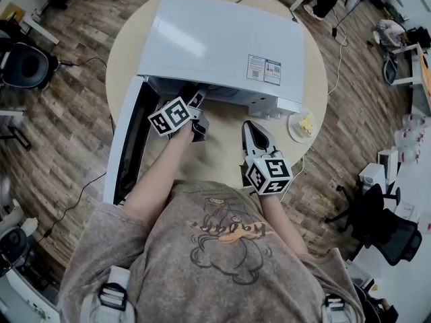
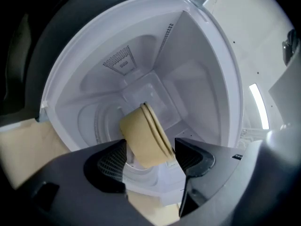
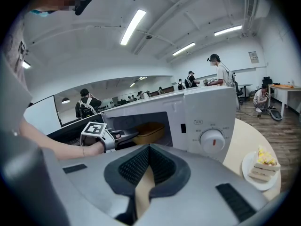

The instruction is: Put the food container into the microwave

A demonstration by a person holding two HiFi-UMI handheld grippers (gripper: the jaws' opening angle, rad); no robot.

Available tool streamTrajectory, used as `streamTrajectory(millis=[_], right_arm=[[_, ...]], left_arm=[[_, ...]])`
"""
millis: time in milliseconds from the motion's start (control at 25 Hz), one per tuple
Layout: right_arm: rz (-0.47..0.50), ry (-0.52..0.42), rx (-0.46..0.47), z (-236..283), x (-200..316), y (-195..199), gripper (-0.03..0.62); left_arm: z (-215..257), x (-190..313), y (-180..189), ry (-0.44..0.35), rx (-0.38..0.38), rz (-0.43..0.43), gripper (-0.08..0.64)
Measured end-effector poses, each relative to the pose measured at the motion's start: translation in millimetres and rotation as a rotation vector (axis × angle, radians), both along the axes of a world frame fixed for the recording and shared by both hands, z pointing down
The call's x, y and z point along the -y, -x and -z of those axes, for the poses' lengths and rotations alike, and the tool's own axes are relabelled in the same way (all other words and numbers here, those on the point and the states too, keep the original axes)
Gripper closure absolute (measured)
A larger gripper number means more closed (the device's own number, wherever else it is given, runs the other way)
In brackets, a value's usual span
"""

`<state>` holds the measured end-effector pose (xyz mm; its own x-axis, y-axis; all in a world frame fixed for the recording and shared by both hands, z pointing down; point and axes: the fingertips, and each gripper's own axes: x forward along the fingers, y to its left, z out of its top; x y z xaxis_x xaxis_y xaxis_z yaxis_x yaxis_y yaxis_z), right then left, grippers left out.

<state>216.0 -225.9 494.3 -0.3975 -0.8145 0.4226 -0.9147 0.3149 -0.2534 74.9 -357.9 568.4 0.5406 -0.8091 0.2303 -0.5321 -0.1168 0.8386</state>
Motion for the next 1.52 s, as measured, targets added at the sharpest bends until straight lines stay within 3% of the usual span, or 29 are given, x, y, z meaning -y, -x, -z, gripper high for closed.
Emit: streamTrajectory(millis=[280, 520, 680, 920, 1080, 1240, 1280, 1360, 1520], right_arm=[[-0.003, 0.004, 0.003, -2, 0, -2, 0.594], [0.001, 0.001, 0.006, 0, -1, 0, 0.594], [0.005, 0.0, 0.009, 0, -1, 2, 0.594], [0.0, -0.003, 0.018, 0, -3, 0, 0.594], [-0.009, -0.003, 0.022, -1, -4, -3, 0.594], [-0.018, -0.003, 0.03, -1, -5, -5, 0.594], [-0.019, -0.004, 0.032, -1, -5, -5, 0.594], [-0.021, -0.005, 0.035, -1, -5, -5, 0.594], [-0.022, -0.008, 0.039, 0, -5, -5, 0.594]], left_arm=[[-6, -4, -5, -0.031, 0.147, -0.069, 0.215], [-5, -11, 0, -0.037, 0.2, -0.066, 0.182], [-8, -16, 1, -0.037, 0.279, -0.085, 0.175], [-14, -21, -9, -0.026, 0.33, -0.163, 0.175], [-13, -26, -18, -0.055, 0.427, -0.254, 0.175], [-16, -29, -19, -0.04, 0.425, -0.282, 0.179], [-17, -29, -17, -0.032, 0.429, -0.279, 0.199], [-19, -29, -13, -0.022, 0.455, -0.272, 0.357], [-20, -31, -9, -0.013, 0.468, -0.263, 0.392]])
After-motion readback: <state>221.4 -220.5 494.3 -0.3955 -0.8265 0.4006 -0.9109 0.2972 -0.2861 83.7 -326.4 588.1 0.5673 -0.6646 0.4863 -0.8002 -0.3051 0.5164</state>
